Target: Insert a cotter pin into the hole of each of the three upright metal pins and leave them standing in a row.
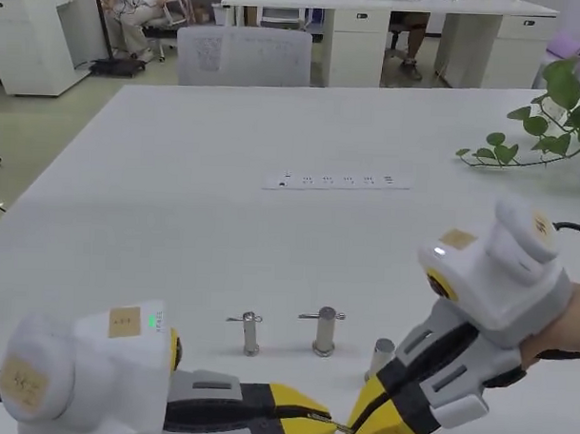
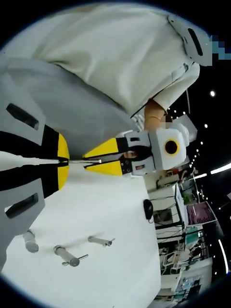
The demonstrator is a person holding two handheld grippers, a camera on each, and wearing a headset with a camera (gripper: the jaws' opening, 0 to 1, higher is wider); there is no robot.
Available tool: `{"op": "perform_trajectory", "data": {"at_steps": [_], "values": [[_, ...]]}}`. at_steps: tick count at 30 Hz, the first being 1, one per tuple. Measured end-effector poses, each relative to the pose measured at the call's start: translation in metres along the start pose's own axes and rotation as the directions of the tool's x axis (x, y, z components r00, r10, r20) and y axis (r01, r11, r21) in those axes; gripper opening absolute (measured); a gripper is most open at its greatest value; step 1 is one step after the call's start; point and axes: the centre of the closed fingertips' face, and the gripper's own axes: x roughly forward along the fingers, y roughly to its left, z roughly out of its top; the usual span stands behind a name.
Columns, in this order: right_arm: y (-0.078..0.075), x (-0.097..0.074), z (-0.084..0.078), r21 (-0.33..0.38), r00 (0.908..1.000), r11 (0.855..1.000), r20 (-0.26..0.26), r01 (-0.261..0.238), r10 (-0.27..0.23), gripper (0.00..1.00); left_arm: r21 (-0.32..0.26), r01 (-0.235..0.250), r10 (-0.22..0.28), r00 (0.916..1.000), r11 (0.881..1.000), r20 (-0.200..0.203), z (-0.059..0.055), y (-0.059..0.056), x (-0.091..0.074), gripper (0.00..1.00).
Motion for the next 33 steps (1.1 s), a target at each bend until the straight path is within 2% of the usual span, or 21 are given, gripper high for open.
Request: {"op": "perform_trajectory", "data": {"at_steps": [10,13,18,21,29,33], "values": [[-0.010,-0.013,-0.008,0.007,0.9952,0.997,-0.069,0.071,-0.070,0.03,-0.002,-0.055,0.055,0.9984,0.998,0.015,-0.004,0.012,0.001,0.23],[-0.012,-0.018,-0.010,0.014,0.9922,0.995,-0.083,0.095,-0.093,0.03,0.002,-0.079,0.079,0.9967,0.997,0.022,-0.004,0.018,0.002,0.25],[-0.016,-0.025,-0.017,0.026,0.9843,0.991,-0.122,0.132,-0.128,0.03,0.008,-0.119,0.118,0.9921,0.993,0.041,-0.002,0.028,0.005,0.29],[-0.018,-0.029,-0.024,0.023,0.9773,0.988,-0.153,0.152,-0.146,0.03,0.019,-0.145,0.144,0.9889,0.989,0.038,-0.004,0.034,0.007,0.29],[-0.026,-0.040,-0.035,0.018,0.9631,0.983,-0.204,0.183,-0.176,0.03,0.029,-0.180,0.179,0.9832,0.983,0.034,-0.008,0.047,0.015,0.30],[-0.031,-0.046,-0.040,0.010,0.9514,0.979,-0.236,0.206,-0.197,0.03,0.027,-0.194,0.193,0.9806,0.981,0.036,-0.009,0.053,0.019,0.33]]}}
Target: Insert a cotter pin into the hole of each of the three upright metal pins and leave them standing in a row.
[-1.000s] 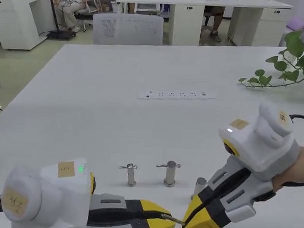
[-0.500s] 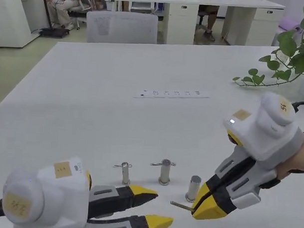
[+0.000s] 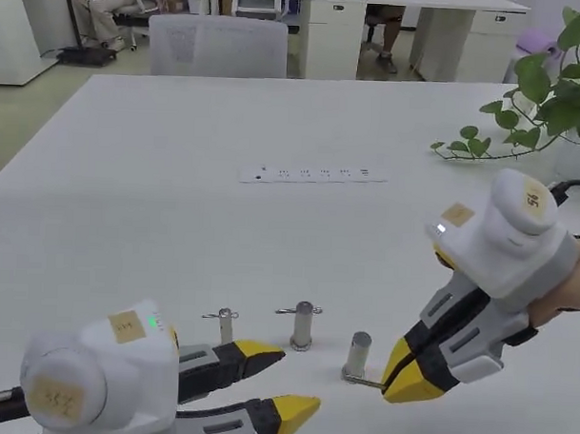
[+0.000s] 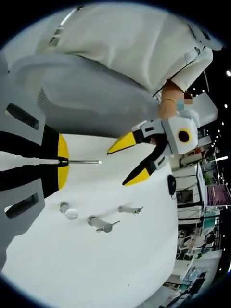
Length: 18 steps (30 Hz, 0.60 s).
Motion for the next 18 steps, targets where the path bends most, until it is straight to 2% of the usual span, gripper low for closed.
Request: {"op": "perform_trajectory", "data": {"at_steps": [11,18], "values": [[-0.018,-0.007,-0.014,-0.012,0.9971,0.999,-0.064,0.040,-0.041,0.03,0.015,-0.021,0.021,0.9998,1.000,-0.008,-0.005,0.009,0.020,0.36],[-0.029,-0.011,-0.026,0.005,0.9936,0.998,-0.099,0.056,-0.055,0.03,0.021,-0.031,0.031,0.9994,0.999,-0.013,-0.012,0.016,0.036,0.36]]}}
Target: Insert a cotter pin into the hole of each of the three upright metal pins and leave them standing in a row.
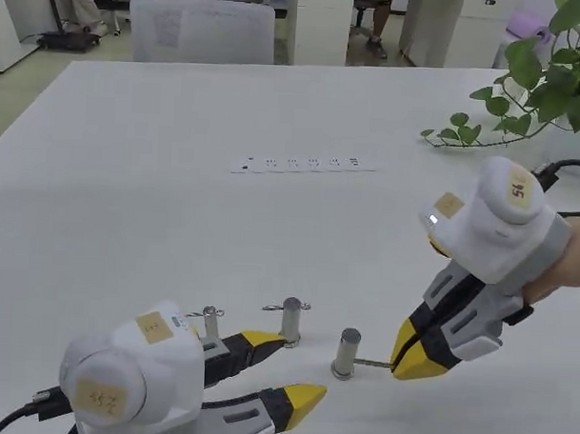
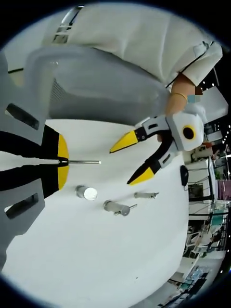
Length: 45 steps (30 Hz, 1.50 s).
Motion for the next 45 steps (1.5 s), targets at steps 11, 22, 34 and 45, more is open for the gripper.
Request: {"op": "perform_trajectory", "data": {"at_steps": [11,22,34,45], "values": [[-0.016,-0.002,-0.020,0.011,0.9987,1.000,-0.049,0.016,-0.015,0.03,0.022,0.019,-0.019,0.9994,1.000,-0.028,-0.009,0.001,0.023,0.34],[-0.032,0.001,-0.030,0.018,0.9963,0.999,-0.080,0.033,-0.032,0.03,0.033,0.027,-0.026,0.9987,0.999,-0.043,-0.012,0.006,0.041,0.31],[-0.043,0.002,-0.029,-0.011,0.9949,0.999,-0.095,0.031,-0.032,0.03,0.023,0.033,-0.032,0.9988,0.999,-0.037,-0.014,0.006,0.056,0.26],[-0.044,0.004,-0.030,-0.020,0.9942,1.000,-0.105,0.021,-0.023,0.03,0.032,0.044,-0.043,0.9983,0.999,-0.040,-0.015,0.005,0.068,0.20]]}}
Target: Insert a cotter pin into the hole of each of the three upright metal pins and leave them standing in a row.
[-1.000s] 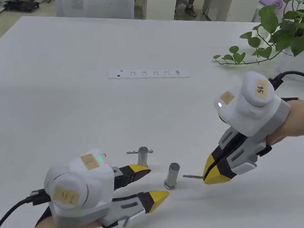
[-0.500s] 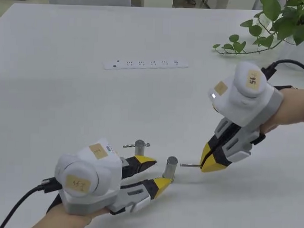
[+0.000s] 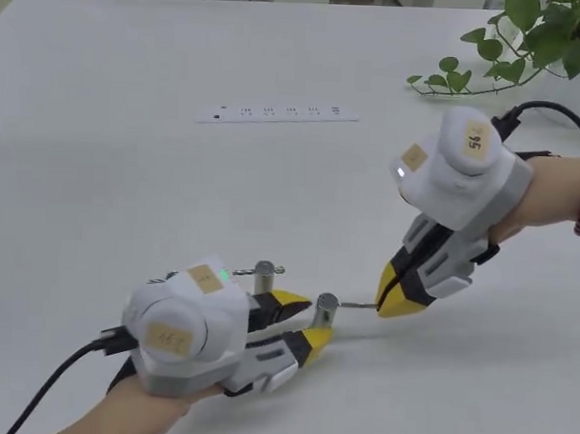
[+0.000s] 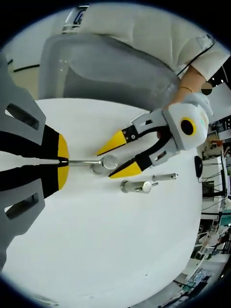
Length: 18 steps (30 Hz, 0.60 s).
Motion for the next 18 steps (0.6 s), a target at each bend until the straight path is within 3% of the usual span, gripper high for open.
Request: {"op": "perform_trajectory", "data": {"at_steps": [18], "values": [[-0.0045,0.0016,0.0042,-0.045,0.9998,0.999,-0.013,-0.013,0.012,0.03,-0.011,0.013,-0.013,0.9999,1.000,-0.002,-0.0013,-0.0015,0.0060,0.12]]}}
